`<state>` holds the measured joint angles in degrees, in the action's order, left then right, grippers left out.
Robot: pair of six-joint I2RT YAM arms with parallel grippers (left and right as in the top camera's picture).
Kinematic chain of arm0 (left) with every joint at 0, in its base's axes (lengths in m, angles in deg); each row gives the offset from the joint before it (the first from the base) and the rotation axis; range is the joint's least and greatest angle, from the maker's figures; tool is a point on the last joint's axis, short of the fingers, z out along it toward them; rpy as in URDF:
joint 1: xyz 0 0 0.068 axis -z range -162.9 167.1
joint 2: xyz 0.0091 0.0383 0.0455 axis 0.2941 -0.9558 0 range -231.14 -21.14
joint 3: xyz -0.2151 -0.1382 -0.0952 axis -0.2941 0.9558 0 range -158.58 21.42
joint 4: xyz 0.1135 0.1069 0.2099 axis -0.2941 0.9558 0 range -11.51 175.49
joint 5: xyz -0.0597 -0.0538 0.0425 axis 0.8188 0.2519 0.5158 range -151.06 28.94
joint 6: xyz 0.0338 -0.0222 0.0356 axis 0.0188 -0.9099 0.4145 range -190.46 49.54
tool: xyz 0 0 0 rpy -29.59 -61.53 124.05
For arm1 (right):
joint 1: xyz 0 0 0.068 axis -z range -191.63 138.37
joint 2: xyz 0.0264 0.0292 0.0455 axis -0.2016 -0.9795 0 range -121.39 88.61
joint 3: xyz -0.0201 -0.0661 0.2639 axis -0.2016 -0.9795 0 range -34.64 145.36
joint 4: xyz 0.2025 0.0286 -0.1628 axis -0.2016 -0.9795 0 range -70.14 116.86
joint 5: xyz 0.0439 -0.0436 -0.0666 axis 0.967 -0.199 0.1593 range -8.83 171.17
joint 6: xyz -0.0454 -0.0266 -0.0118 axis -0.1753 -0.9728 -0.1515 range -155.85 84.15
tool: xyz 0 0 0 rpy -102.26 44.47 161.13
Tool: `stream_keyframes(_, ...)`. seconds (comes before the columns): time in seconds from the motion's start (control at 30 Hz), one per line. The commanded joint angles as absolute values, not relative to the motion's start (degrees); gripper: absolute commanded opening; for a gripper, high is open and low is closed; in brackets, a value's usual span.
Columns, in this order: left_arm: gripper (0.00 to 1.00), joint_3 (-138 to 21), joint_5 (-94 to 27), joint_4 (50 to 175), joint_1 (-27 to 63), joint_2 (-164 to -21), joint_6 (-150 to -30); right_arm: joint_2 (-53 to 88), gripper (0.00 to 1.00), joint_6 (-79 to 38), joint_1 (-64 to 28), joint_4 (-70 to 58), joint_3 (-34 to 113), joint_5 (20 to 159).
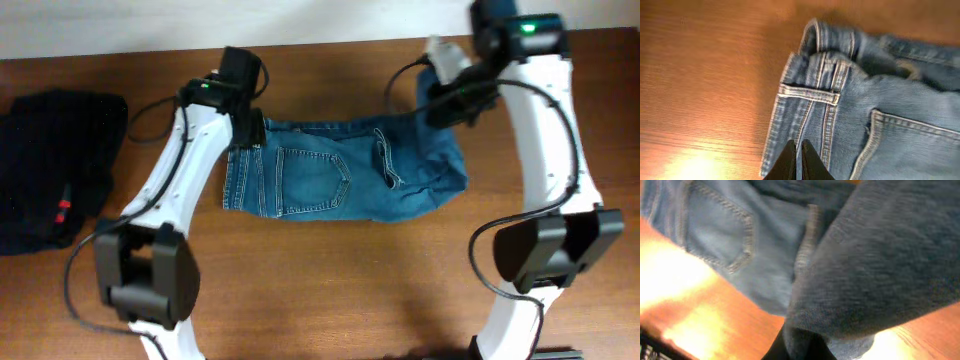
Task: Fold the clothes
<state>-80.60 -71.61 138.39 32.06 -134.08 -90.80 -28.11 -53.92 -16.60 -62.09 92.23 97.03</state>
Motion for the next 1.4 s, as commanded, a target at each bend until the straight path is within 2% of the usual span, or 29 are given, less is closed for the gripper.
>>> stream_keyframes(0.0, 0.06, -81.9, -72.5, 138.7, 29.5, -129.6, -89.9, -25.5, 0.04, -53.6, -21.1, -62.1, 95.0, 98.7)
stream_keyframes(0.3, 0.06, -81.9, -72.5, 139.4, 21.6, -127.0, -89.9, -25.6, 0.04, -50.1, -32.6, -58.9, 96.6, 98.4)
stream_keyframes(0.47, 0.06, -81.9, -72.5, 140.3, 20.1, -127.0, -89.9, -26.4, 0.04, -50.0, -36.8, -56.1, 96.5, 97.9)
stream_keyframes(1.23, 0.08, -81.9, -72.5, 140.1, 20.0, -127.0, -89.9, -40.0, 0.04, -48.4, -46.1, -50.4, 96.4, 96.1)
stream_keyframes(1.37, 0.08, -81.9, -72.5, 140.5, 20.0, -127.0, -89.9, -40.5, 0.08, -48.4, -47.9, -48.9, 96.4, 96.1)
